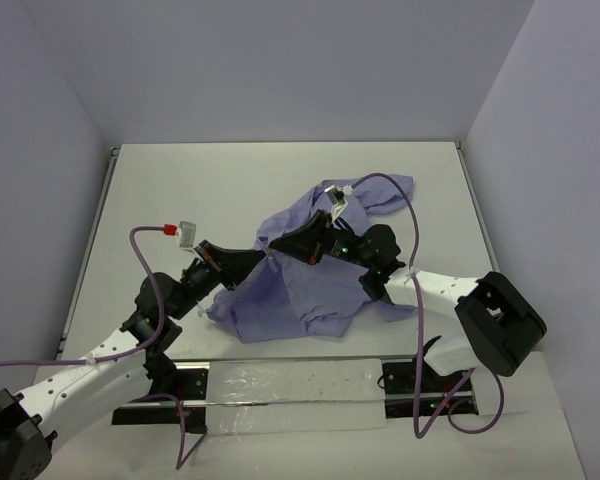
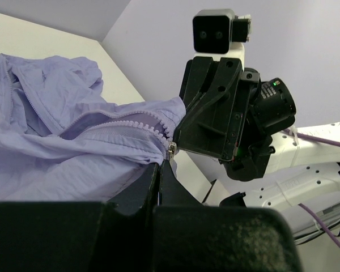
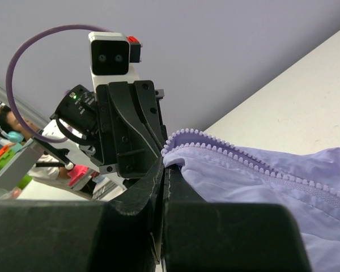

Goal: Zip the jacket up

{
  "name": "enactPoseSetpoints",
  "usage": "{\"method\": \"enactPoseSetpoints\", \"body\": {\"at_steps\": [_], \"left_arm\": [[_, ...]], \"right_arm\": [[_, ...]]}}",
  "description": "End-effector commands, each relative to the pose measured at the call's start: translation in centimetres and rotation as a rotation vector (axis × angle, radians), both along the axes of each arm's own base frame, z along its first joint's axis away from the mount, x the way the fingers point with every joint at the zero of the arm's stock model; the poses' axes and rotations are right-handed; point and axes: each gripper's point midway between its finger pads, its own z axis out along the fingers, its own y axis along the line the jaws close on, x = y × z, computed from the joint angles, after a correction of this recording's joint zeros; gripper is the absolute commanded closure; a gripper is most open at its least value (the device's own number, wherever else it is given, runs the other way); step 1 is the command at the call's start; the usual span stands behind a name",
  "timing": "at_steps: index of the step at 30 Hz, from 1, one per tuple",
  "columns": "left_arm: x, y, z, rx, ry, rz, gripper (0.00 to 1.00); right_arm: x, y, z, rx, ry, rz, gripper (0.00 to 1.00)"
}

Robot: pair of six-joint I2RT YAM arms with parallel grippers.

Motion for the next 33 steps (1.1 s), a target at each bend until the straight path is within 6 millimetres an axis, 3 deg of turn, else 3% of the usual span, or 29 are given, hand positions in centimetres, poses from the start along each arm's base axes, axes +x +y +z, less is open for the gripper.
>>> {"method": "enactPoseSetpoints", "body": {"at_steps": [1,22,23,25,26,30,33], "left_arm": [[-1.8,-1.7,-2.0,0.104,0.026,-0.133,1.0],[-1.8,-2.5,-3.4,0.131,0.088,-0.172,1.0],[-1.7,-2.5,-3.5,0.131,0.099,-0.167,1.0],[-1.4,-2.4,-4.0,0.143,0.141,-0.152,1.0],[-1.3,-2.4,-4.2,0.15,0.158,-0.146,1.0],[-0.9,-2.1,-4.9,0.203,0.276,-0.115,1.0],[-1.2,-2.2,-5.1,0.24,0.32,-0.126,1.0]], "right_arm": [[1.1,-1.6,5.2,0.136,-0.127,-0.1,1.0],[1.5,-1.9,4.3,0.122,-0.107,-0.11,1.0],[1.5,-2.0,4.2,0.121,-0.102,-0.109,0.9],[1.5,-2.1,4.1,0.115,-0.092,-0.106,0.59],[1.5,-2.1,3.7,0.104,-0.08,-0.104,0.48],[1.3,-2.5,1.9,0.034,-0.033,-0.101,0.2],[1.3,-2.7,-0.3,-0.076,0.035,-0.121,0.14]]}}
